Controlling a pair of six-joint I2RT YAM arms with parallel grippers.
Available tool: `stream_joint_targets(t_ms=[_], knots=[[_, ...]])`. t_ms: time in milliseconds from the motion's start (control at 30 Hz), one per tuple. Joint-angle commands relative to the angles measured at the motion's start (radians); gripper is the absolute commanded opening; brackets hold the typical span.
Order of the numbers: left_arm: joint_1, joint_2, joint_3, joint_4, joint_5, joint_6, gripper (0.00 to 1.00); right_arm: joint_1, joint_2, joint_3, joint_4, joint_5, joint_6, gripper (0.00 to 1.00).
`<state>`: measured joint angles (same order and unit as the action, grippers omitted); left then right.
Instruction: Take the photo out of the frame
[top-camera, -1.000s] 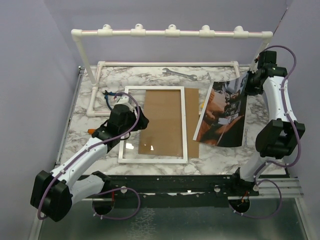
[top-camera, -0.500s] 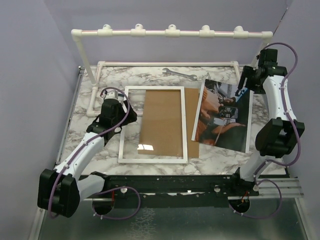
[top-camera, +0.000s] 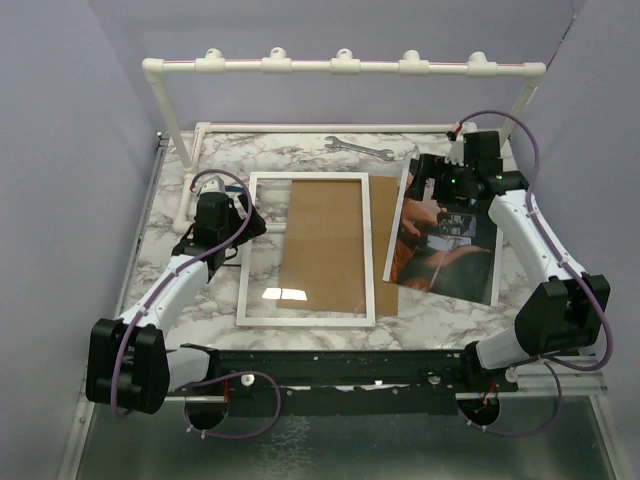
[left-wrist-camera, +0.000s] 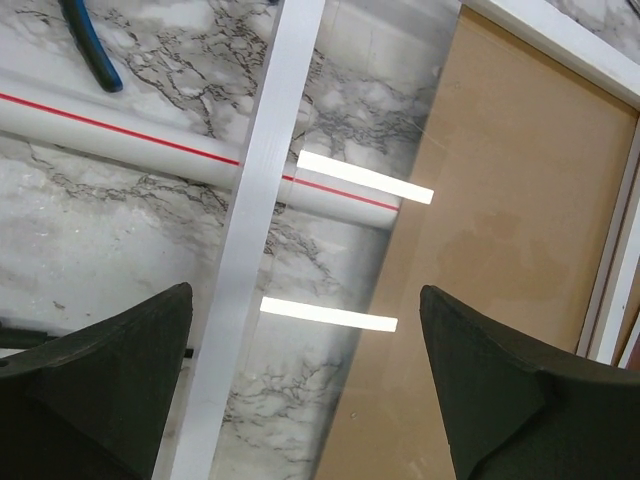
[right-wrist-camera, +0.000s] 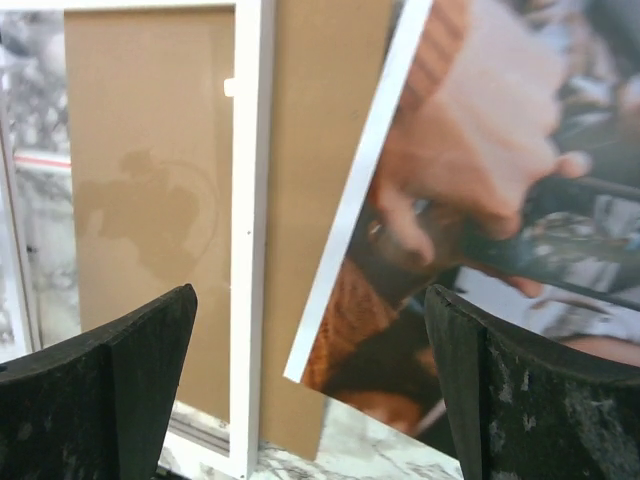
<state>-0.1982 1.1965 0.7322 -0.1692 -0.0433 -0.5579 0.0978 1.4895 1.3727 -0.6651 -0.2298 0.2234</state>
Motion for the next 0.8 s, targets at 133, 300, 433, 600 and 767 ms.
stream_joint_targets(t_ms=[133, 300, 433, 600, 767], knots=[[0.002, 0.055, -0.151, 0.272, 0.034, -0.055, 0.87, 0.125, -0.093, -0.250, 0.282, -0.167, 0.121, 0.96], [0.002, 0.086, -0.173, 0.324, 0.017, -0.037, 0.79, 0.201, -0.113, -0.362, 0.373, -0.166, 0.169, 0.92], [0.003, 0.130, -0.165, 0.328, 0.013, 0.002, 0.78, 0.242, -0.105, -0.412, 0.420, -0.154, 0.183, 0.93], [0.003, 0.202, -0.147, 0.364, 0.096, 0.020, 0.70, 0.253, -0.082, -0.435, 0.455, -0.139, 0.194, 0.94], [0.003, 0.239, -0.149, 0.381, 0.126, -0.001, 0.57, 0.255, -0.075, -0.436, 0.476, -0.130, 0.197, 0.93]])
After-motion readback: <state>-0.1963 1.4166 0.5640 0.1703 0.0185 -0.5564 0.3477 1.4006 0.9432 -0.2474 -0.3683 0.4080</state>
